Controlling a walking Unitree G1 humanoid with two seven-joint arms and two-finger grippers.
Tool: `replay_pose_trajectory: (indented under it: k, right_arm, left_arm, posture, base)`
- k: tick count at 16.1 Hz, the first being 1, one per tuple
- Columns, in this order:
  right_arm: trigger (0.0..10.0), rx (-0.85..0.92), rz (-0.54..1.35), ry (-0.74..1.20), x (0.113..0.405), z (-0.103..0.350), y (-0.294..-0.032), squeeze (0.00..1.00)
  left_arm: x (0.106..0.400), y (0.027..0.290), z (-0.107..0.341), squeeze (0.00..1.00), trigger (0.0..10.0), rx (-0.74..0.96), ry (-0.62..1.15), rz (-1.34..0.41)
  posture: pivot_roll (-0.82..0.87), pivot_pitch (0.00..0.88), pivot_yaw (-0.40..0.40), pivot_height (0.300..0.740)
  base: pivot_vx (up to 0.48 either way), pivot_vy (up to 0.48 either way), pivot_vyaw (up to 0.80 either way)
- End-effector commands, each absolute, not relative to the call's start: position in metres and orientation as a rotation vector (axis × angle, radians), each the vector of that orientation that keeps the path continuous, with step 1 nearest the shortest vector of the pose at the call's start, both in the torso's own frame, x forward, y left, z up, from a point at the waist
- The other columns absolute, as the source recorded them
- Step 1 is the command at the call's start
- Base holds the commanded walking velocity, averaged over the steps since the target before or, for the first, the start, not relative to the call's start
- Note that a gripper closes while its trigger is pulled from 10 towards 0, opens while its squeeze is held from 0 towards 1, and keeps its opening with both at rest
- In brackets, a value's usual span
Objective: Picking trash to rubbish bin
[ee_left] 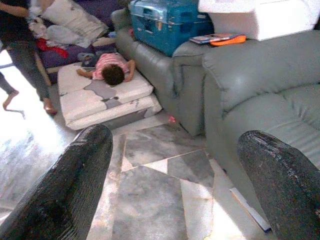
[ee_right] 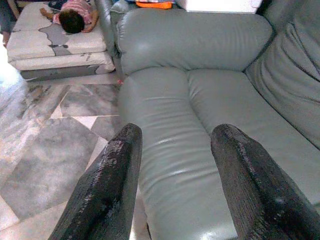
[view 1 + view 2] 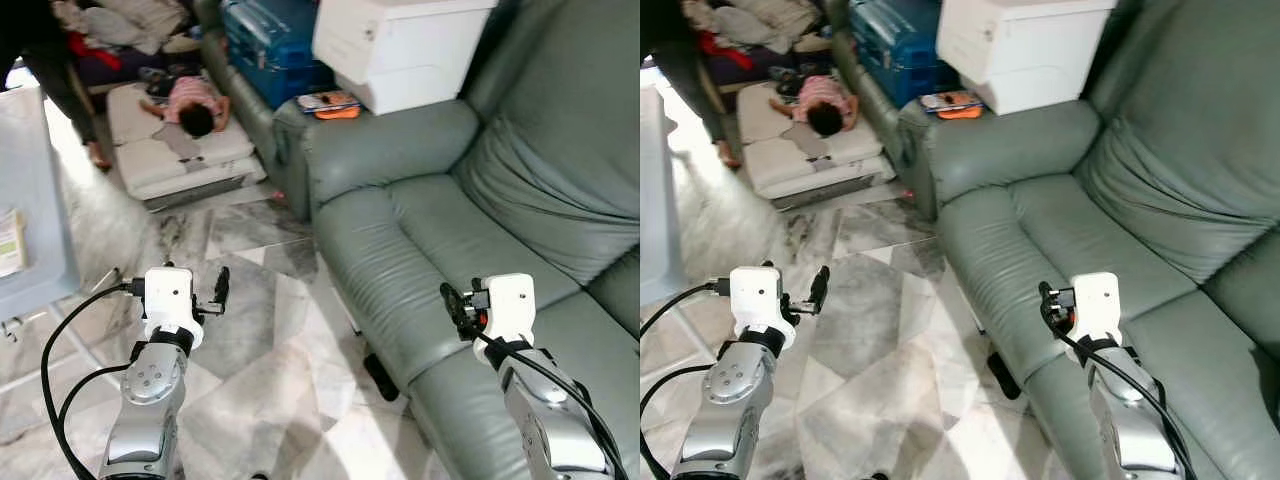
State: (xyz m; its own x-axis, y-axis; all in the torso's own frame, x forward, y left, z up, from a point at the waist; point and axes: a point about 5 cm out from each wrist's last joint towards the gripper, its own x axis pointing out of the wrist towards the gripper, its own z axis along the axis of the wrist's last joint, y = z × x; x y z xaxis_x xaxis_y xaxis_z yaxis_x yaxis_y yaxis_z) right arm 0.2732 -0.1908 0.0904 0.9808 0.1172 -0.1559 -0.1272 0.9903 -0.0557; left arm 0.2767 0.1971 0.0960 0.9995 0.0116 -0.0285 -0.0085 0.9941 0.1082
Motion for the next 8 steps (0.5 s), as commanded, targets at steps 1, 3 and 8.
replay_pose_trajectory:
  k: [1,3,8]
  right_arm:
    - [10.0,-0.063,0.120,0.156,0.2747,0.0914,-0.1899,0.00]
    - [10.0,-0.059,0.122,0.154,0.2758,0.0919,-0.1889,0.00]
    - [10.0,-0.047,0.123,0.149,0.2768,0.0937,-0.1876,0.00]
  left_arm:
    - [0.2780,0.1972,0.0986,0.00,10.0,0.108,0.028,0.020]
    - [0.2782,0.1961,0.0996,0.00,10.0,0.100,0.027,0.027]
    - [0.2778,0.1954,0.0981,0.00,10.0,0.098,0.036,0.034]
  posture:
    - [-0.01,0.042,-0.045,0.740]
    - [-0.01,0.045,-0.046,0.740]
    - [-0.02,0.052,-0.045,0.740]
  base:
    - [0.000,0.000,0.80]
    - [0.000,0.000,0.80]
    - [0.000,0.000,0.80]
